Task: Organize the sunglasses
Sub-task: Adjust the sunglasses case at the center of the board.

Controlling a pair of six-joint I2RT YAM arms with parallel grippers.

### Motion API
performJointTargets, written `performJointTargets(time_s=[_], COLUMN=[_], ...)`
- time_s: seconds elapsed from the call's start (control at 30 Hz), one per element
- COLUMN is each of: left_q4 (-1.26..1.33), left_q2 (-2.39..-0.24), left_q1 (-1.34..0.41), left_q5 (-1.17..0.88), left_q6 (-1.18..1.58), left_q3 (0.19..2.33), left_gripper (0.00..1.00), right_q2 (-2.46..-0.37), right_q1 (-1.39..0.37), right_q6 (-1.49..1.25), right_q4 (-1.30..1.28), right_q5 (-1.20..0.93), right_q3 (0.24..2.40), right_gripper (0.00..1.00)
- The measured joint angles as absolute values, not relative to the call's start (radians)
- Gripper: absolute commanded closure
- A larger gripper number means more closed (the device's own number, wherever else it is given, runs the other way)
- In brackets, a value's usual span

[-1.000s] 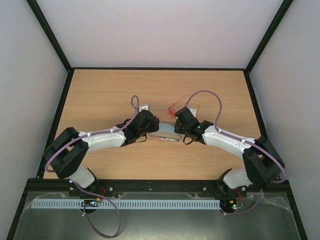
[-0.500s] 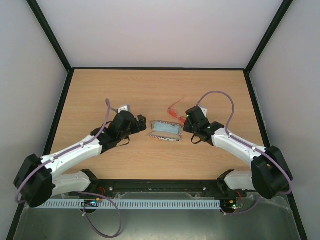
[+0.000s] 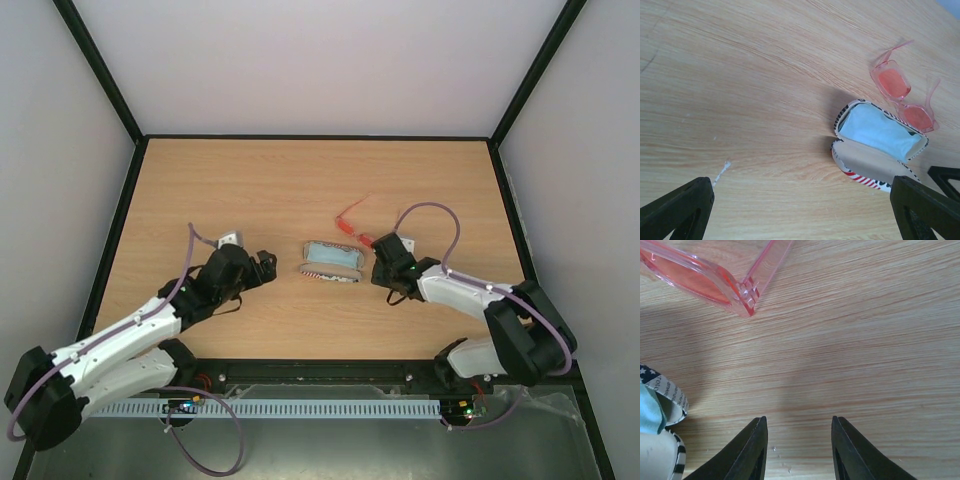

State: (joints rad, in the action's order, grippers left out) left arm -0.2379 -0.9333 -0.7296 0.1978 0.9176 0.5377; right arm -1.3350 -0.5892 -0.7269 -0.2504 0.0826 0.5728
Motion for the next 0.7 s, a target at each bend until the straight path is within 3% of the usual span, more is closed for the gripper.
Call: performJointTargets(time_s=[0.23, 0.53, 0.7], left_q4=[-0.256, -0.251, -0.243], left_q2=[-0.796, -0.807, -0.818], left_q1=[-0.730, -0.730, -0.728], left_q5=[0.186, 0.182, 0.176], left_q6=[0.958, 0.972, 0.972], left_q3=[0.448, 0.419, 0.419], left_gripper=[0.01, 0.01, 0.01], right_q2=[-1.428, -1.457, -1.472], right_q1=[-0.589, -0.604, -0.645], right_q6=[-0.730, -0.743, -0.762], right_q4=[-0.181, -0.126, -0.098], right_q5=[0.070, 0.060, 0.062], right_q3=[0.580, 0.591, 0.592], right_gripper=[0.63, 0.65, 0.72])
